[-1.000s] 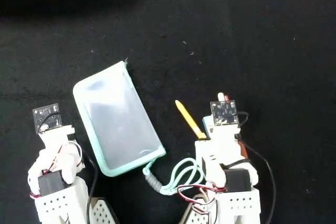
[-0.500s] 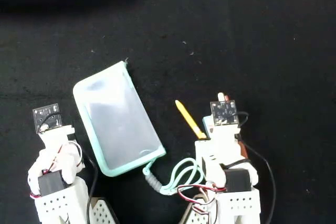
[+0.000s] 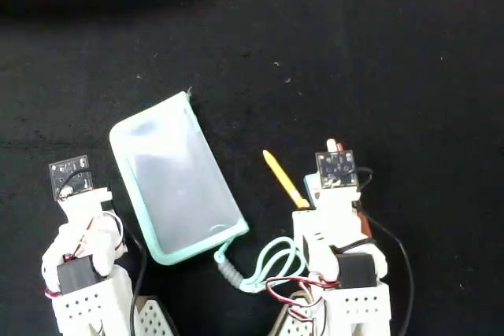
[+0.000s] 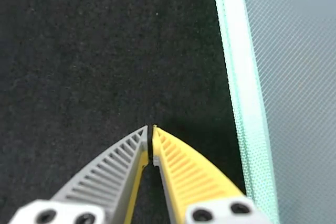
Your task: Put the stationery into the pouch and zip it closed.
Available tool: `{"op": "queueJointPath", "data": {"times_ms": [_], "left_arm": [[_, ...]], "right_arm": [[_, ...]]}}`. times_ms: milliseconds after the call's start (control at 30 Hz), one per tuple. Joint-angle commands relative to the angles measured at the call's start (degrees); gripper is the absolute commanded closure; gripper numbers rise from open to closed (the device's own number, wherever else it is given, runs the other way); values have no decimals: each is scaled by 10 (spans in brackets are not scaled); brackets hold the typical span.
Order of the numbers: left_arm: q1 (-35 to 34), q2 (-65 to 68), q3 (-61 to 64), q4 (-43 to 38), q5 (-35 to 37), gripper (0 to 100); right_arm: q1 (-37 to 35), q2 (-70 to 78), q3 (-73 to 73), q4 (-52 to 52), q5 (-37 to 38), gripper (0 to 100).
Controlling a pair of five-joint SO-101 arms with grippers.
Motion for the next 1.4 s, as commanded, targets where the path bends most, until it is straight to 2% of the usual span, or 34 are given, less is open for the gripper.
{"op": "queueJointPath", "data": {"times_ms": [0,167,400,533,833,900,1100,1367], "left_arm": [[-5,-2,8,1,1,970],[-5,-2,8,1,1,970],[-4,-2,8,1,1,968],[-4,-2,8,1,1,969],[-4,-2,8,1,1,969],[-4,-2,8,1,1,969],[-4,-2,8,1,1,969],[-4,-2,8,1,1,969]], "right_arm": [[-5,-37,-2,2,-5,982],[-30,-37,-2,2,-5,982],[-224,-38,-2,2,-4,982],[-282,-38,-2,3,-4,983],[-313,-39,-2,-3,-2,977],[-309,-39,-2,-18,-2,939],[-309,-38,-51,-22,-6,721],[-309,-35,-244,-25,-39,717]]}}
